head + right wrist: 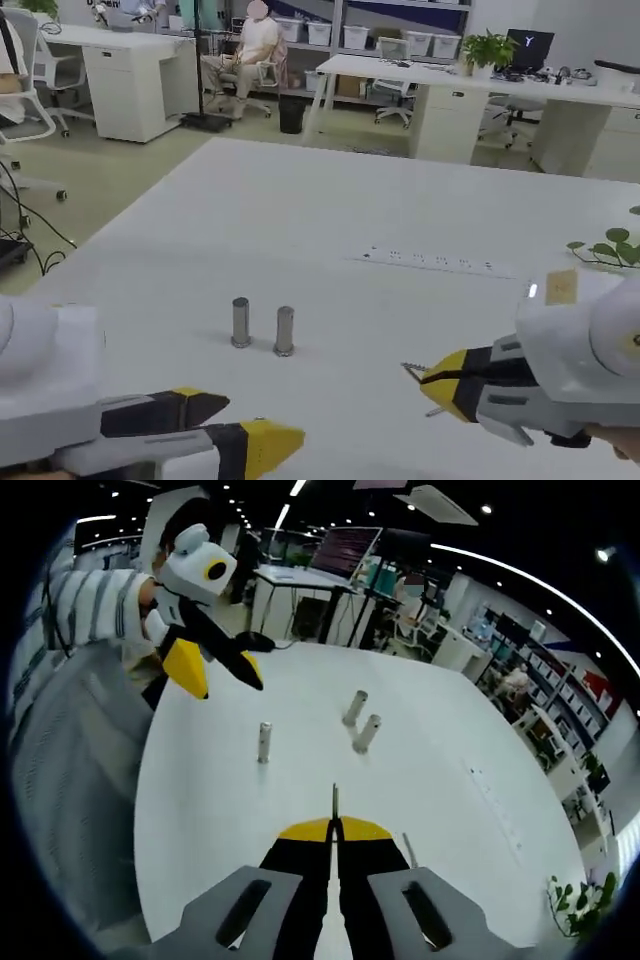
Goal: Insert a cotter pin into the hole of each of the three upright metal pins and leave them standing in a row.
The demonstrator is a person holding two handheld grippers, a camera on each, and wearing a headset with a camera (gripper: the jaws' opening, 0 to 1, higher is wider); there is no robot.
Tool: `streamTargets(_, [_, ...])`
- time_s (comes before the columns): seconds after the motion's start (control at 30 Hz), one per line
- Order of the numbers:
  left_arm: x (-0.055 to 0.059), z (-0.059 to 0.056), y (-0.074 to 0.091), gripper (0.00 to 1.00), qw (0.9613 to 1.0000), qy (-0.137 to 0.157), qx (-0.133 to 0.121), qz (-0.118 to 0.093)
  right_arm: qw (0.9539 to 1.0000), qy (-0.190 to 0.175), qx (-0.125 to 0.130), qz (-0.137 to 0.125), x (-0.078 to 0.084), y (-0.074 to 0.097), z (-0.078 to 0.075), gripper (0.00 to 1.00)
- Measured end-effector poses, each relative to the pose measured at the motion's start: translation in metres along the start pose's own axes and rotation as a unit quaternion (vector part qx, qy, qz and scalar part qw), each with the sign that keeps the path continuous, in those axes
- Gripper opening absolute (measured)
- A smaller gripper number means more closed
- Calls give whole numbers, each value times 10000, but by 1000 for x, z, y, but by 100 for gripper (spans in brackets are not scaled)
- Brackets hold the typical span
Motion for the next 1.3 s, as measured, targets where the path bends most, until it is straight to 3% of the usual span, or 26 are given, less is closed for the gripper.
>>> streamTargets(0.2, [-11,-6,-6,49,9995,38,245,-174,9996,259,101,-88,-7,2,12,1])
streamTargets(0.37, [-16,-11,-11,44,9989,74,421,-171,9983,534,195,-162,-15,3,21,1])
streamTargets(0.77, [-19,-24,-25,29,9949,203,977,139,9954,740,559,-233,-24,10,31,1])
streamTargets(1.3, [-14,-48,-39,15,9875,163,1502,450,9902,1232,630,-194,-27,11,46,1])
Point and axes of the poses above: the centre of the closed fingertips' face, and the gripper's own axes: y roughly backward along the fingers, z roughly to its left, x roughly out of its underside, the point moved 3 cm from there along y, roughly backward along the fingers, and after that the axes turned 14 degrees about z, right-handed, at the moved point
